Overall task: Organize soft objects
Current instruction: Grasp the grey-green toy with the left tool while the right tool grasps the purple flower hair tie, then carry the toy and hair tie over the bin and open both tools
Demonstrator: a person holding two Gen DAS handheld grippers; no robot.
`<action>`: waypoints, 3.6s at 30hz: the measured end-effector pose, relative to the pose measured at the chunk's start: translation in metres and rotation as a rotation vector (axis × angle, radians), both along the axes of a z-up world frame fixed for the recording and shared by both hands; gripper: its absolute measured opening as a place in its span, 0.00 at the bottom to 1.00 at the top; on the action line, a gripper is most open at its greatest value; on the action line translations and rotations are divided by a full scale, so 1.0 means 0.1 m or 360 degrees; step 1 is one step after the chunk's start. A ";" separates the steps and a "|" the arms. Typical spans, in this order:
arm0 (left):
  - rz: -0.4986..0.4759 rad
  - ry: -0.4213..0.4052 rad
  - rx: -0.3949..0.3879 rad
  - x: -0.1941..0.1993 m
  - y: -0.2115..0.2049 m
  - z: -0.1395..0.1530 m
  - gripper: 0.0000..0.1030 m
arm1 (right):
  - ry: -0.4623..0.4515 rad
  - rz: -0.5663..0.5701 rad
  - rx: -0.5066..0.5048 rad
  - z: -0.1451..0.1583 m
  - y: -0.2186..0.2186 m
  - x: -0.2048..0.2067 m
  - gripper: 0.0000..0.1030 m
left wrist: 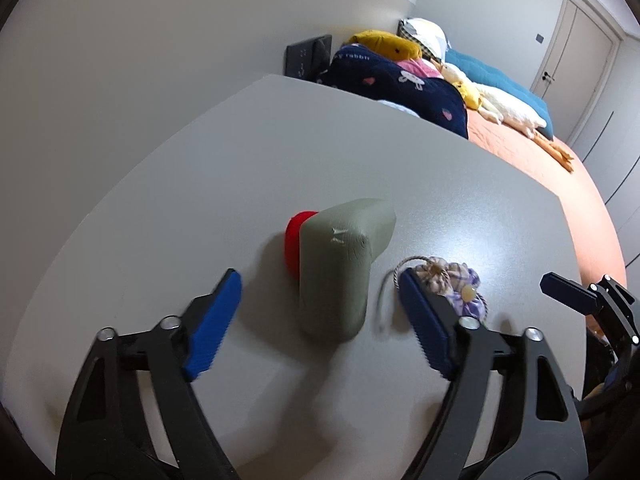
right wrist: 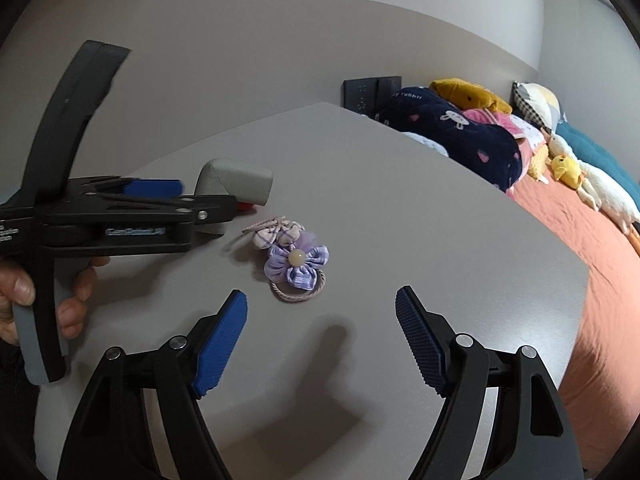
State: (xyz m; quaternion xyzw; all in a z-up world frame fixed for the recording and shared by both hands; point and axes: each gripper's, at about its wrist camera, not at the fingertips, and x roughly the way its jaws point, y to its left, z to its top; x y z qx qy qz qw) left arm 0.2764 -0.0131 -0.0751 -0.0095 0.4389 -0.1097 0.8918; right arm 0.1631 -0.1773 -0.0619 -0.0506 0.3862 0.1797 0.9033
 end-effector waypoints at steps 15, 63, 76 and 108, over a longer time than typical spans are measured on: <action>-0.0032 -0.0080 -0.0076 -0.08 0.13 0.16 0.34 | 0.0100 0.0042 -0.0020 -0.11 0.18 0.30 0.51; -0.0136 -0.0235 -0.0157 -1.63 -0.50 0.80 0.34 | -0.0056 -0.0199 0.0177 0.63 -0.81 -1.30 0.05; -0.0233 -0.0239 -0.0132 -2.10 -0.87 0.77 0.34 | -0.0082 -0.0294 0.0208 0.61 -1.17 -1.80 0.05; -0.0686 -0.0173 -0.0131 -2.74 -2.16 0.63 0.34 | -0.0161 -0.0765 0.0234 0.61 -2.47 -2.83 0.05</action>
